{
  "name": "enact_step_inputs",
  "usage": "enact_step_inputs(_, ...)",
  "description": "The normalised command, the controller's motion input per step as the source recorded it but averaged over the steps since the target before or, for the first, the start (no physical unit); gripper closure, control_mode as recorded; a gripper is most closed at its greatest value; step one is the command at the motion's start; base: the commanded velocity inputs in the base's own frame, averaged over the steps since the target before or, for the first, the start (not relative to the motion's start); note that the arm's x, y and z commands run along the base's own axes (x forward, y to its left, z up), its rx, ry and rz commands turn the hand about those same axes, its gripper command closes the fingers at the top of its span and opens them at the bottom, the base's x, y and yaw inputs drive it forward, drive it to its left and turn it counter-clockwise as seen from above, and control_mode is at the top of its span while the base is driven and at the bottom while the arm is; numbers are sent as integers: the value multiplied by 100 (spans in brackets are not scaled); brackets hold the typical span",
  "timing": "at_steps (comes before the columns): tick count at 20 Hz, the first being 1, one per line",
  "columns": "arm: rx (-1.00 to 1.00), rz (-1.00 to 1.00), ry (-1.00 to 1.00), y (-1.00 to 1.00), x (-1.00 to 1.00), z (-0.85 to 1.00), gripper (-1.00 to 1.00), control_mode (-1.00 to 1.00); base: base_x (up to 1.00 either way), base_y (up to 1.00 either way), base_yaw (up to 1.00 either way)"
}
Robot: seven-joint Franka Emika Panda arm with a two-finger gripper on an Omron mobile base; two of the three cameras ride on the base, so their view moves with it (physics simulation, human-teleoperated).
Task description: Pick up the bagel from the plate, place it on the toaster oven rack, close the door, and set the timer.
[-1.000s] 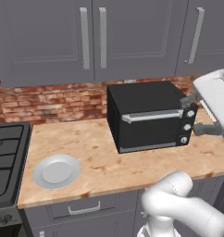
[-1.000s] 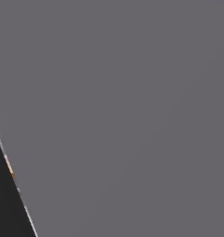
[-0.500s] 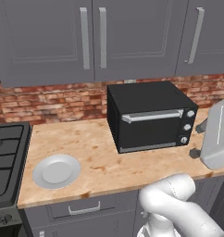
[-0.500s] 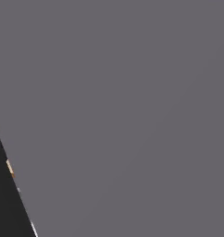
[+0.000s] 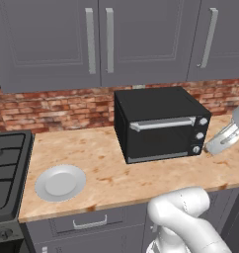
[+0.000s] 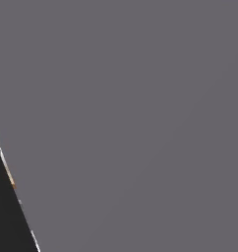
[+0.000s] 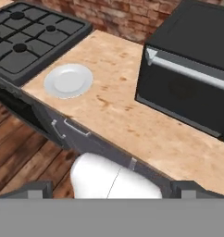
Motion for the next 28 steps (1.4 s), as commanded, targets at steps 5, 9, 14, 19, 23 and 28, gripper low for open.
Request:
enact_step_inputs(5, 1, -8, 1, -68, 22, -58, -100, -100, 0, 0, 0)
enact_step_inputs(9, 0, -12, 0, -44, 29, -73, -100, -100, 0, 0, 0)
enact_step_inputs(14, 0, -23, 7, -32, 75, -44, -100, -100, 0, 0, 0)
enact_step_inputs(19, 0, -18, 11, -50, 88, -41, -100, -100, 0, 0, 0)
enact_step_inputs(23, 0, -6, 7, -40, 56, -47, -100, -100, 0, 0, 0)
enact_step_inputs(28, 0, 0, 0, -20, 38, -37, -100, -100, 0, 0, 0)
